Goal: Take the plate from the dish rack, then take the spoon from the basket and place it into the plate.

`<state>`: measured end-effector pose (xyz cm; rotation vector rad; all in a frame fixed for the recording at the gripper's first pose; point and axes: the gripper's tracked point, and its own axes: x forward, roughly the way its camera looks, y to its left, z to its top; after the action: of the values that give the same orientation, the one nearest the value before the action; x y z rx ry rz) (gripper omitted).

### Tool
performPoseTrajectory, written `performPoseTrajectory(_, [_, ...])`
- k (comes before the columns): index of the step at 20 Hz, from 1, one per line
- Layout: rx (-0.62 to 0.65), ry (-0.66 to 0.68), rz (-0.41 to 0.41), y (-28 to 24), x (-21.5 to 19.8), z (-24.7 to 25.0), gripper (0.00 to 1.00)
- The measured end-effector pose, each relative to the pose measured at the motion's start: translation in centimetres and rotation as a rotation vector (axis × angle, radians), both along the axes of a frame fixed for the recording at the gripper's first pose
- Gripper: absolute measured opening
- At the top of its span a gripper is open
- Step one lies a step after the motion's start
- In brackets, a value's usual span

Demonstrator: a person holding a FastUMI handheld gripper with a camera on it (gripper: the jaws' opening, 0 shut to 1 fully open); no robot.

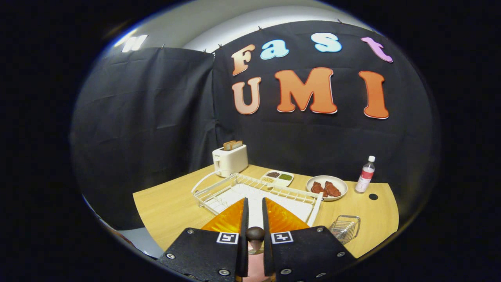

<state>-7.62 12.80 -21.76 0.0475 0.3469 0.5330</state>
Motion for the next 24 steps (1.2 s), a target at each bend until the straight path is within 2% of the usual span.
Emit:
performPoseTrajectory(7, [-0.059, 0.093, 0.101, 4.6, -2.5, -6.5, 0.16])
performPoseTrajectory(13, [-0.041, 0.11, 0.088, 3.9, -3.2, -7.7, 0.16])
performPoseTrajectory(18, [-0.01, 0.167, 0.037, 1.0, -4.6, -8.9, 0.17])
performPoseTrajectory(24, [-0.148, 0.235, 0.029, -0.9, -6.4, -13.7, 0.18])
